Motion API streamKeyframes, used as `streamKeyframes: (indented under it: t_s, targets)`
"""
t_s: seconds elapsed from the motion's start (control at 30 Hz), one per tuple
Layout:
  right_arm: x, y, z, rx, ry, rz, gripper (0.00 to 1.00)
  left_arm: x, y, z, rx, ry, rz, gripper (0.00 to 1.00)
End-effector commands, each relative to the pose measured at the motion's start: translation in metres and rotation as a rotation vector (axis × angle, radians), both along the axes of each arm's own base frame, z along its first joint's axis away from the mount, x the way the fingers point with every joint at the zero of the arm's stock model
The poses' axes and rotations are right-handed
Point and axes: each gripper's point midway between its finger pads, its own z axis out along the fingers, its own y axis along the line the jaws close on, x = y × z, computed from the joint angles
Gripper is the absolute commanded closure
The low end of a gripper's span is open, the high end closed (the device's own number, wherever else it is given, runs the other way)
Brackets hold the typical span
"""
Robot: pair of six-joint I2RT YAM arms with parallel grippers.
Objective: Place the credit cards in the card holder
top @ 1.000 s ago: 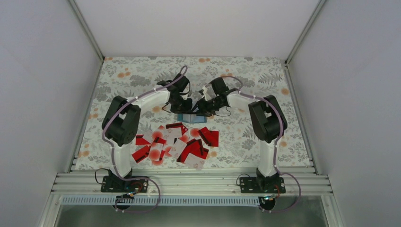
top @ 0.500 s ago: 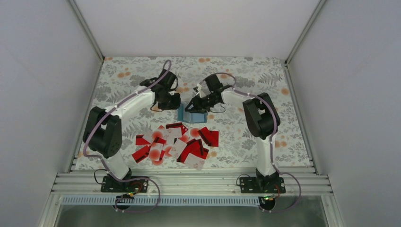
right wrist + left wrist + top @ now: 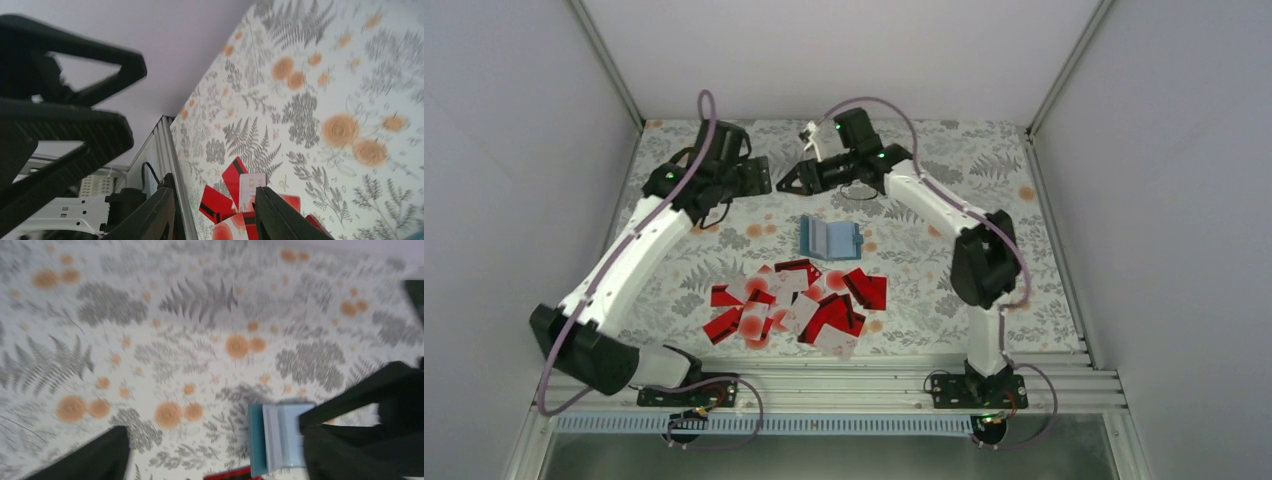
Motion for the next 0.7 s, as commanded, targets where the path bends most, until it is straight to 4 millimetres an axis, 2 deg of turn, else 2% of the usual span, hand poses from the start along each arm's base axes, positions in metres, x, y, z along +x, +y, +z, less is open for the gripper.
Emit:
streamKeyframes:
  t_s: [0.0, 0.07, 0.1, 0.2, 0.3, 0.43, 0.57, 0.67]
  targets:
    - [-0.001, -0.028, 0.086, -0.008, -0.316, -0.120, 0.57, -0.005, 0.023, 0.053, 0.052, -0.160, 0.040, 0.00]
    - [0.004, -0.050, 0.088, -0.083, -0.395, -0.226, 0.55, -0.007, 0.020, 0.054, 0.045, -0.156, 0.022, 0.00]
    - [0.001, -0.062, 0.097, -0.102, -0.435, -0.272, 0.54, -0.009, 0.019, 0.052, 0.040, -0.146, 0.012, 0.00]
    - [-0.006, -0.092, 0.099, -0.167, -0.489, -0.363, 0.51, -0.016, 0.008, 0.044, -0.011, -0.126, -0.039, 0.00]
    - [-0.016, -0.117, 0.077, -0.244, -0.472, -0.422, 0.51, -0.028, -0.012, 0.035, -0.087, -0.113, -0.129, 0.01]
    - [-0.036, -0.143, 0.032, -0.340, -0.392, -0.433, 0.52, -0.047, -0.043, 0.013, -0.151, -0.054, -0.243, 0.10]
    - [-0.059, -0.161, -0.006, -0.404, -0.321, -0.420, 0.53, -0.072, -0.073, -0.023, -0.155, 0.052, -0.370, 0.15]
    - [-0.079, -0.166, -0.025, -0.409, -0.266, -0.381, 0.47, -0.090, -0.087, -0.053, -0.137, 0.136, -0.430, 0.18]
